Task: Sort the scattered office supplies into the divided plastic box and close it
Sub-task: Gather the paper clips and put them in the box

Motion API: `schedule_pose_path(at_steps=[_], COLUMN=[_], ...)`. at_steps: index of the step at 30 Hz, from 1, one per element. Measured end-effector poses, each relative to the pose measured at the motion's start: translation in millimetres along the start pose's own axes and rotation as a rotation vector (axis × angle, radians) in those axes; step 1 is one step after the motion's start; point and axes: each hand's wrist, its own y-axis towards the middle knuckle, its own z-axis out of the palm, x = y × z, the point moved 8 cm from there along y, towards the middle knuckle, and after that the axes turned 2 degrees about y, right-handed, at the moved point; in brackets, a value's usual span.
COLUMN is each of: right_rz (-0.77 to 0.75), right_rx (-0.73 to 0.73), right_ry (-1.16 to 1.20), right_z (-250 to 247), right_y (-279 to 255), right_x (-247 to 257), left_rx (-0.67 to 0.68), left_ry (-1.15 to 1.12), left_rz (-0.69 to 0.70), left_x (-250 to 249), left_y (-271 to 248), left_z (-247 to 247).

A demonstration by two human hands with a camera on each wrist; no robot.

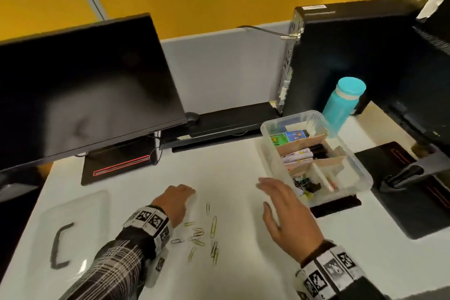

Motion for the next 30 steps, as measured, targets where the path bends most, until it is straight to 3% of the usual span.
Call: schedule_pose_path(at_steps=[4, 6, 12, 16, 23, 30], right_rz=[-0.151, -0.205, -0.145, -0.152, -0.152, -0.252], right_rx=[0.48, 0.671, 0.861, 0.742, 0.748, 0.628], right_ry=[-0.023, -0.097, -0.319, -0.26, -0.121, -0.2], right_z=[112, 150, 183, 178, 175, 176], right_y=[-22, -32, -37, -45, -48, -35], right_x=[22, 27, 24, 26, 32, 39], left_rx=[0.036, 0.055, 0.046, -0.007, -0.013, -0.055], left_ry=[0.063, 0.127, 0.224, 0.146, 0.095, -0.124], left_rz=[0.27, 0.33, 0.33, 0.294, 0.263, 0.282], left_x=[-15, -23, -13, 7, 11, 3], left_y=[-15, -13, -8, -25, -37, -19], left_z=[31, 42, 63, 62, 80, 77])
